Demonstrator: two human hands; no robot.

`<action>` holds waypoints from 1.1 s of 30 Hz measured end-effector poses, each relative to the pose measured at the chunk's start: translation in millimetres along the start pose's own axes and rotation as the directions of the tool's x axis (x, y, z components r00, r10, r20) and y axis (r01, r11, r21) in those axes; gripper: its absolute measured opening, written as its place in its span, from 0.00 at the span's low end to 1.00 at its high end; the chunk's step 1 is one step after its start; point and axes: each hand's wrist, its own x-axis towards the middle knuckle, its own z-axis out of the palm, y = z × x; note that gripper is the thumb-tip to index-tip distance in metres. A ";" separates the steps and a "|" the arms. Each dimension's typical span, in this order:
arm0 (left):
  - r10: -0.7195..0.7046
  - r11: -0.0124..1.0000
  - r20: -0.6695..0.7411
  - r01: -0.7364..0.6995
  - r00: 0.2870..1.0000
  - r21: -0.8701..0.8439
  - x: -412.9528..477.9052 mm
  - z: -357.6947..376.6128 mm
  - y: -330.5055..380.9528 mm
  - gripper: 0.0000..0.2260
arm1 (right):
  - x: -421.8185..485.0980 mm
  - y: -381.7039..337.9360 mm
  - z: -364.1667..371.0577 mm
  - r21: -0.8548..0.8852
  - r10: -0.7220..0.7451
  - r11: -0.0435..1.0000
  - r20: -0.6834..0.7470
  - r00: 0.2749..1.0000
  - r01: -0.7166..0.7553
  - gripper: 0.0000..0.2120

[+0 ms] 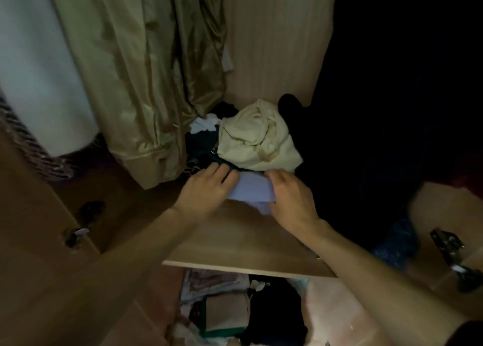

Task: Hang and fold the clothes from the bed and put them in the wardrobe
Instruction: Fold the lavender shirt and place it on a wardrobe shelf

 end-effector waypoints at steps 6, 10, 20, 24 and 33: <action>-0.010 0.998 -0.082 0.005 0.997 -0.056 -78.8 90.3 37.5 0.13 | -64.2 14.2 84.8 0.045 -0.089 0.995 0.056 0.994 0.087 0.16; -0.079 0.982 0.105 0.096 0.991 -0.163 -139.1 111.3 61.0 0.14 | -123.4 27.6 107.1 0.178 -0.063 0.984 0.361 0.930 -0.002 0.26; -0.178 0.898 0.288 0.275 0.941 -0.343 -125.6 85.3 75.4 0.28 | -108.6 13.7 108.5 0.135 -0.011 0.991 0.245 0.970 -0.023 0.31; -0.107 0.879 0.352 0.254 0.930 -0.404 -127.9 111.0 65.7 0.26 | -108.6 12.2 123.0 0.149 -0.023 0.989 0.302 0.953 -0.024 0.31; -0.111 0.853 0.444 0.314 0.889 -0.416 -101.1 163.4 17.6 0.24 | -83.4 -3.2 149.0 0.008 0.203 0.978 0.214 0.956 -0.209 0.30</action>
